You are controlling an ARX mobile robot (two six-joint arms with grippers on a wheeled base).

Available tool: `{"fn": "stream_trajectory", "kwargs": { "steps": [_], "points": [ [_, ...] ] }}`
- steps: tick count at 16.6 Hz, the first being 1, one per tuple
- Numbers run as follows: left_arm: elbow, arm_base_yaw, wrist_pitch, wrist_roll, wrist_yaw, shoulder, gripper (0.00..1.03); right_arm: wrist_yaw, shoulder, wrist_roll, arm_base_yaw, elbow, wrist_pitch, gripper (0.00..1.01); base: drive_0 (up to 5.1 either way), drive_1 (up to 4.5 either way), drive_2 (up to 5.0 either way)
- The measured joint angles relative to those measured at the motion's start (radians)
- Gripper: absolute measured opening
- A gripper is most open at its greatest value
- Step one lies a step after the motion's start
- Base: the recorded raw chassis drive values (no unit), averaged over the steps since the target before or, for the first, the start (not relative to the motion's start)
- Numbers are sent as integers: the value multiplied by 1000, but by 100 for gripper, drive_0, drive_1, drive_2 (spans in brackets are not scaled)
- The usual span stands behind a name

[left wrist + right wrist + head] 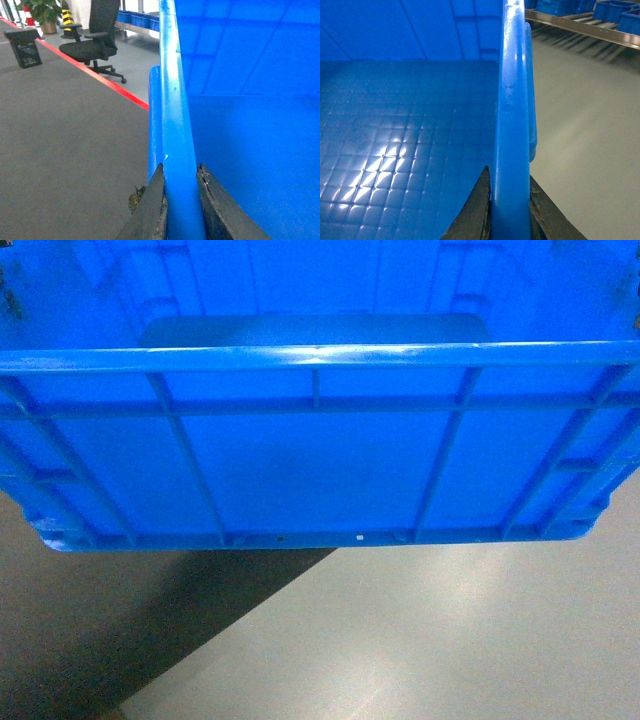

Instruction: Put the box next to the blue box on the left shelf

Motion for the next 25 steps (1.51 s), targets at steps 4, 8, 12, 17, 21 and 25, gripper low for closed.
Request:
{"fn": "stream_trajectory", "kwargs": {
  "steps": [4, 8, 12, 17, 21, 25],
  "points": [
    [0, 0, 0, 0, 0, 0, 10, 0, 0, 0, 0, 0, 0, 10, -152, -152, -152],
    [0, 0, 0, -2, 1, 0, 10, 1, 0, 0, 0, 0, 0, 10, -152, -152, -152],
    [0, 1, 0, -2, 0, 0, 10, 0, 0, 0, 0, 0, 0, 10, -152, -152, -152],
    [0, 1, 0, -3, 1, 0, 10, 0, 0, 0, 0, 0, 0, 10, -152, -152, -152],
    [0, 1, 0, -3, 1, 0, 10, 0, 0, 0, 0, 0, 0, 10, -152, -152, -152],
    [0, 0, 0, -3, 2, 0, 10, 1, 0, 0, 0, 0, -1, 10, -152, -152, -152]
  ]
}}
